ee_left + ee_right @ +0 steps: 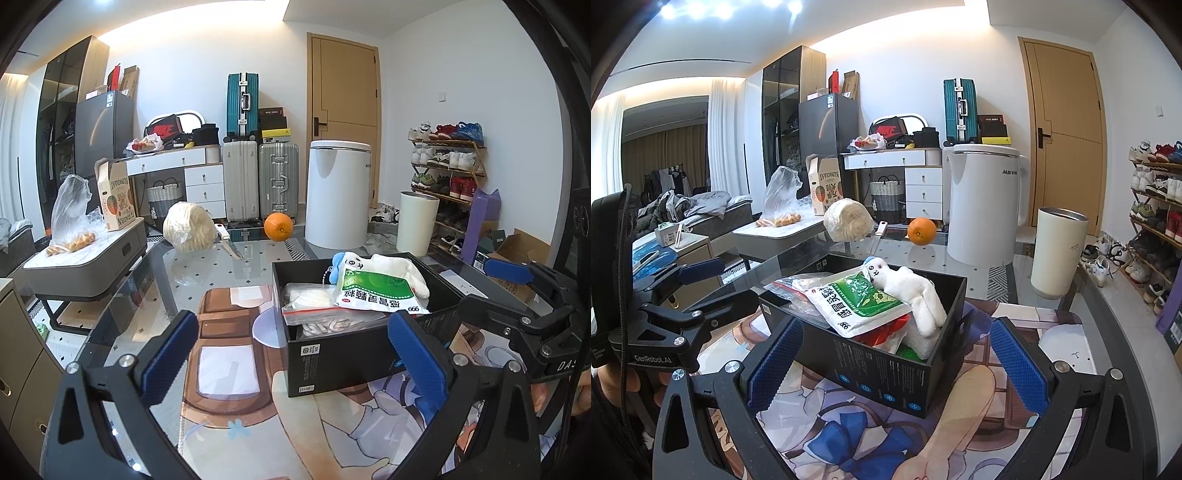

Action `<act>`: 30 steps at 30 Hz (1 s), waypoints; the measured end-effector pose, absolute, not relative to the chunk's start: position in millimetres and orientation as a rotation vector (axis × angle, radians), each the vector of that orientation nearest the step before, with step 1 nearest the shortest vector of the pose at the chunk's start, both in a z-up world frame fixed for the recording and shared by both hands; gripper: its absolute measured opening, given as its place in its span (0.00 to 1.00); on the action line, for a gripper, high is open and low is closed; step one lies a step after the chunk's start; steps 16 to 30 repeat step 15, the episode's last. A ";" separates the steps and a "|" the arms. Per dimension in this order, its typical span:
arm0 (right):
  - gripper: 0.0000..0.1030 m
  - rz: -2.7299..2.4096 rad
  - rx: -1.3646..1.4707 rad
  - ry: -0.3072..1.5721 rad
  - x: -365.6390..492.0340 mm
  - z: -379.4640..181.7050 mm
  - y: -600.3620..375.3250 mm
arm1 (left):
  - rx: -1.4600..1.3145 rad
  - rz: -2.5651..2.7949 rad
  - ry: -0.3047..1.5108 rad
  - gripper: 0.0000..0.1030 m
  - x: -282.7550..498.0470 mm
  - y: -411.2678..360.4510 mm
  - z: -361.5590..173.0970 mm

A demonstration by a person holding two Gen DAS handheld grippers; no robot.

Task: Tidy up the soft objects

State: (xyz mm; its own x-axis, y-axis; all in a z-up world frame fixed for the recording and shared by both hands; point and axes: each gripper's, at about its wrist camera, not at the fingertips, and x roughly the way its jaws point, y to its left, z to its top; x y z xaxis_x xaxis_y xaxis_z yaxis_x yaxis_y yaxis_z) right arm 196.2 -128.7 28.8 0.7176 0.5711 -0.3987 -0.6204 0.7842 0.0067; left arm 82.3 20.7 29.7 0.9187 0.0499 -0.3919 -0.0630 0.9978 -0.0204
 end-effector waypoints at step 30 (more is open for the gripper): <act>1.00 0.661 -0.129 0.397 196.2 28.9 -129.0 | -0.030 0.062 0.400 1.00 81.3 20.0 29.1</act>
